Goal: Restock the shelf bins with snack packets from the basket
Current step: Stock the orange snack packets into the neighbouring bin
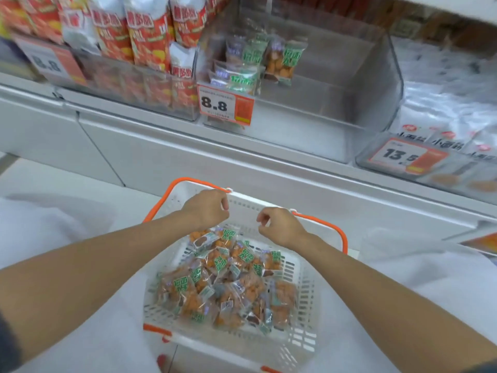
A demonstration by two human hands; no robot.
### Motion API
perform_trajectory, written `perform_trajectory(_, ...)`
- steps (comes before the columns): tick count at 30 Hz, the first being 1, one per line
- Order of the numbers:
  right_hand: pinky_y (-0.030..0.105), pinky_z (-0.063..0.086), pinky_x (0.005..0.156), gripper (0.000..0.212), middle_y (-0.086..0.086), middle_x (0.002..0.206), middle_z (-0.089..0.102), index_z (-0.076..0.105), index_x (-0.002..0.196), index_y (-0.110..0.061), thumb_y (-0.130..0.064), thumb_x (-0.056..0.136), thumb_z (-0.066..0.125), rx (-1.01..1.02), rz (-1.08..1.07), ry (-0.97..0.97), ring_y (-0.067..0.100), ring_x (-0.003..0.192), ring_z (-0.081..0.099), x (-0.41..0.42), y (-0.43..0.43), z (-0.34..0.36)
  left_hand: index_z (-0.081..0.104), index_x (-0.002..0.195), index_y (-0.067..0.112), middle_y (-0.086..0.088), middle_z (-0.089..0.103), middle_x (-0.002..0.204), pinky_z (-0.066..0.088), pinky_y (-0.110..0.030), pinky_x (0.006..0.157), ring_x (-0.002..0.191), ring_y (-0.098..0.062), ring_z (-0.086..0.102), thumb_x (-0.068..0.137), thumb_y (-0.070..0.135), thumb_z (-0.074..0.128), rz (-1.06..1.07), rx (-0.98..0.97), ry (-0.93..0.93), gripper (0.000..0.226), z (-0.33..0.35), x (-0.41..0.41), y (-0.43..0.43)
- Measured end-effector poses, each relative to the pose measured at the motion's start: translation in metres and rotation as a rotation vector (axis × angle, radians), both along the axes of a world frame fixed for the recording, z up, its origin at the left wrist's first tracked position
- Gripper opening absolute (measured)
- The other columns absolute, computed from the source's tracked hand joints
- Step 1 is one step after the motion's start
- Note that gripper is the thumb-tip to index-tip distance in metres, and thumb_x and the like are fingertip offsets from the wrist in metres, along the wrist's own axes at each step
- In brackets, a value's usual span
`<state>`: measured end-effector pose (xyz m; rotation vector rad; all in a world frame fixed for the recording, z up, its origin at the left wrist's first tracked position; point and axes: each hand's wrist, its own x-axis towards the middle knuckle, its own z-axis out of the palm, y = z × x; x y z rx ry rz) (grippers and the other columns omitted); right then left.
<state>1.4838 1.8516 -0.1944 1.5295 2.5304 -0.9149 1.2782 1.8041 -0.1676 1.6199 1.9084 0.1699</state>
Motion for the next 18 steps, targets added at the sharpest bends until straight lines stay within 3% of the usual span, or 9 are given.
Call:
perform_trajectory(2,0.036,0.050,0.090,0.023,0.003,0.112,0.065,0.064,0.111,-0.014,-0.017,0.088,0.063,-0.124,0.025,-0.126,0.022,0.103,0.060,0.001,-0.007,-0.022,0.061,0.091,0.023,0.005,0.064,0.097,0.053,-0.034,0.082,0.084,-0.015,0.060,0.088,0.021,0.059,-0.065,-0.114,0.042,0.004,-0.009,0.004,-0.001)
perform_trajectory(5,0.036,0.049,0.090,0.036,0.011,0.123,0.060,0.061,0.122,-0.006,-0.020,0.089,0.063,-0.297,0.070,-0.293,0.028,0.110,0.058,-0.002,-0.021,-0.054,0.061,0.097,0.019,0.005,0.061,0.085,0.055,-0.033,0.076,0.063,-0.011,0.057,0.089,0.019,0.056,-0.140,-0.202,0.082,0.009,-0.018,0.014,0.000)
perform_trajectory(8,0.041,0.052,0.093,0.036,0.018,0.128,0.059,0.059,0.125,0.000,-0.015,0.092,0.059,-0.405,0.158,-0.437,0.032,0.114,0.059,-0.002,-0.037,-0.081,0.064,0.095,0.020,0.001,0.065,0.104,0.056,-0.037,0.080,0.082,-0.017,0.063,0.087,0.020,0.057,-0.154,-0.222,0.081,0.011,-0.029,0.017,-0.001)
perform_trajectory(11,0.035,0.055,0.082,0.044,0.014,0.131,0.059,0.053,0.133,-0.009,-0.013,0.090,0.061,-0.476,0.171,-0.509,0.023,0.104,0.062,0.005,-0.058,-0.114,0.067,0.095,0.016,-0.002,0.067,0.106,0.054,-0.039,0.084,0.093,-0.020,0.063,0.088,0.020,0.059,-0.164,-0.265,0.080,0.011,-0.039,0.019,-0.005)
perform_trajectory(12,0.034,0.055,0.079,0.052,0.015,0.132,0.058,0.049,0.137,-0.015,-0.016,0.088,0.066,-0.501,0.139,-0.503,0.021,0.099,0.063,0.009,-0.065,-0.124,0.067,0.093,0.013,-0.005,0.068,0.106,0.054,-0.039,0.085,0.094,-0.022,0.064,0.088,0.021,0.059,-0.172,-0.281,0.077,0.012,-0.042,0.020,-0.007)
perform_trajectory(14,0.040,0.055,0.087,0.076,0.017,0.134,0.056,0.033,0.146,-0.027,-0.017,0.082,0.075,-0.551,0.081,-0.454,0.027,0.105,0.063,0.012,-0.080,-0.139,0.068,0.088,0.014,-0.008,0.066,0.102,0.055,-0.037,0.084,0.093,-0.025,0.065,0.089,0.022,0.057,-0.195,-0.313,0.078,0.014,-0.047,0.020,-0.010)
perform_trajectory(16,0.045,0.049,0.099,0.098,0.021,0.145,0.041,0.014,0.151,-0.032,-0.016,0.079,0.079,-0.535,0.107,-0.455,0.035,0.121,0.054,0.014,-0.093,-0.152,0.067,0.084,0.017,-0.005,0.059,0.096,0.055,-0.036,0.084,0.094,-0.028,0.065,0.089,0.023,0.054,-0.215,-0.328,0.089,0.015,-0.049,0.020,-0.013)
perform_trajectory(18,0.047,0.043,0.103,0.104,0.023,0.153,0.022,-0.001,0.153,-0.036,-0.015,0.083,0.074,-0.431,0.145,-0.483,0.040,0.129,0.045,0.014,-0.106,-0.161,0.062,0.080,0.021,-0.002,0.053,0.092,0.054,-0.035,0.084,0.092,-0.028,0.063,0.090,0.025,0.053,-0.223,-0.329,0.093,0.014,-0.048,0.021,-0.014)
